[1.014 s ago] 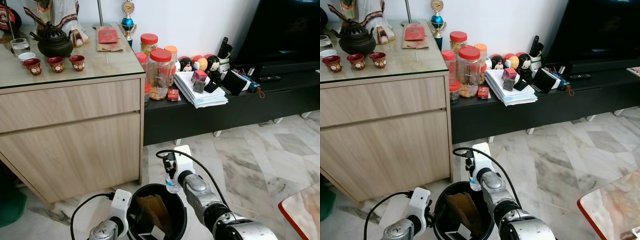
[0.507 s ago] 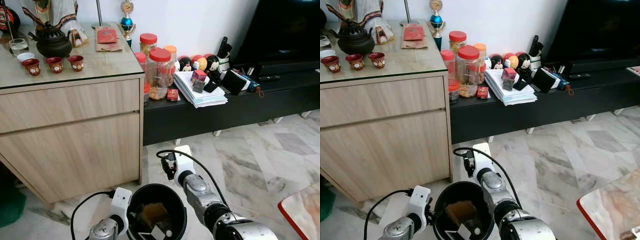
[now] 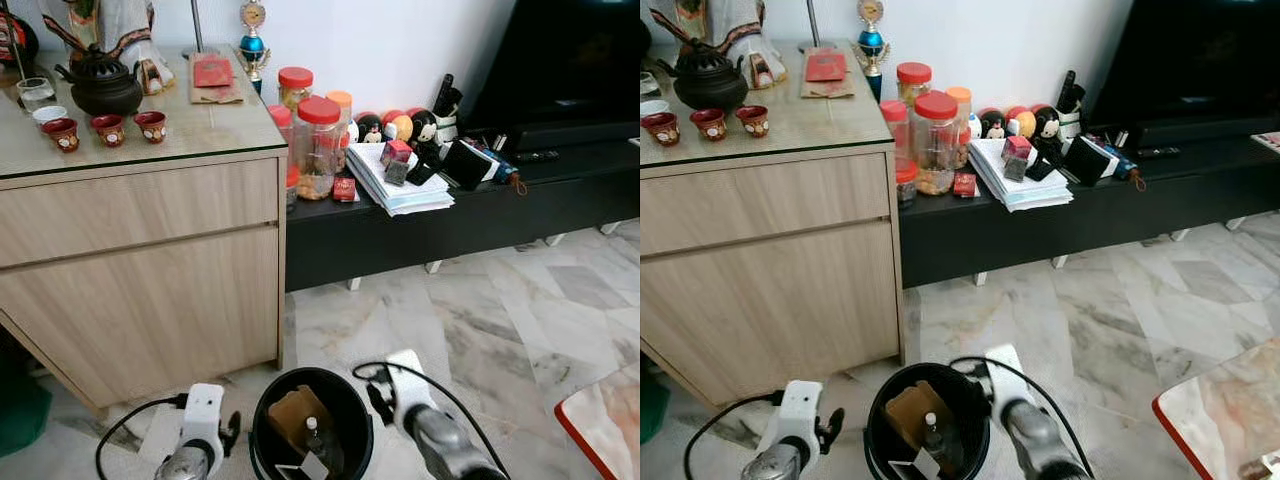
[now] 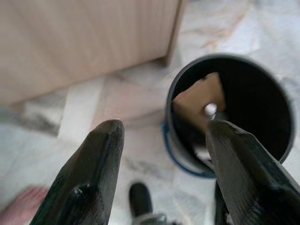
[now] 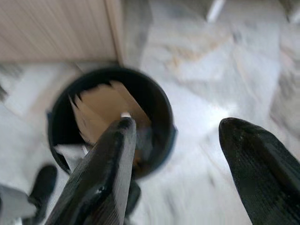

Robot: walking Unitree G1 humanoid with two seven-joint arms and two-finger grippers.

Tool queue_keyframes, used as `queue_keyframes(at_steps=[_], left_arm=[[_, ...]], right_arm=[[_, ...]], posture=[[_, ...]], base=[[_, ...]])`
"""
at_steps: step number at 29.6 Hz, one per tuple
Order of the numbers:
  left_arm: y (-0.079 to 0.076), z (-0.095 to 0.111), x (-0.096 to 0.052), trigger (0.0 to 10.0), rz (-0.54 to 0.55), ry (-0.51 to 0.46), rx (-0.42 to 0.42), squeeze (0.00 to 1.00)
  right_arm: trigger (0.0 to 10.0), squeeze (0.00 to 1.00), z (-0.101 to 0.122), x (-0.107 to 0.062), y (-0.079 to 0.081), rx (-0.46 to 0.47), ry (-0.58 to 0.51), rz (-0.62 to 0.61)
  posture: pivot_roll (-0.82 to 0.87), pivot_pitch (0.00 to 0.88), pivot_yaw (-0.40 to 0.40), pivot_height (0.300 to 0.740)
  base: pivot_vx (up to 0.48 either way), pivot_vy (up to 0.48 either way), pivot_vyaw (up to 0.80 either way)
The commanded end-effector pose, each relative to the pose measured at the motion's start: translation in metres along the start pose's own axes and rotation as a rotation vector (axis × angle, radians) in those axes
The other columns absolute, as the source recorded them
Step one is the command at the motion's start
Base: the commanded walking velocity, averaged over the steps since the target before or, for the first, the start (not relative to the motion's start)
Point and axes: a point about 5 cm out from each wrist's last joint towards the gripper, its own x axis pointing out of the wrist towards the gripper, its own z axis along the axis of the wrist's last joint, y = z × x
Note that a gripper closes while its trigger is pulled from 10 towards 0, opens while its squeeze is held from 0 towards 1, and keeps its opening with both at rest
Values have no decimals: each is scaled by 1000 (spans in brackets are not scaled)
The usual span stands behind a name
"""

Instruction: Picking trash to rubbish bin

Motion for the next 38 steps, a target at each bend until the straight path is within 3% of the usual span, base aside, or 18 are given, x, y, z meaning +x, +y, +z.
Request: queue_keyframes(at_steps=[1,2,5,17,20,31,38], left_arm=[[-1,-7,-1,10000,15,34,-13,0],[-1,-7,-1,10000,16,34,-13,0],[4,-17,-6,10000,43,64,-19,0],[15,-50,-21,10000,128,201,14,0],[16,-58,-25,10000,136,233,15,0],[11,-59,-24,10000,113,267,33,0],[8,-54,-21,10000,97,255,40,0]], right_arm=[[10000,0,0,0,-4,-12,4,-14],[10000,0,0,-1,-4,-12,4,-14],[10000,0,-35,-13,-22,64,106,-108],[10000,0,-74,-28,-26,145,232,-171],[10000,0,-73,-27,-25,194,214,-176],[10000,0,-49,-17,-23,193,153,-161],[10000,0,-54,-18,-21,202,167,-160]], posture=[[92,19,-113,740],[92,19,-113,740],[85,8,-109,740],[64,0,-94,740],[64,0,-92,740],[48,0,-83,740],[44,0,-79,740]], base=[[0,0,0],[0,0,0],[0,0,0],[0,0,0],[0,0,0],[0,0,0],[0,0,0]])
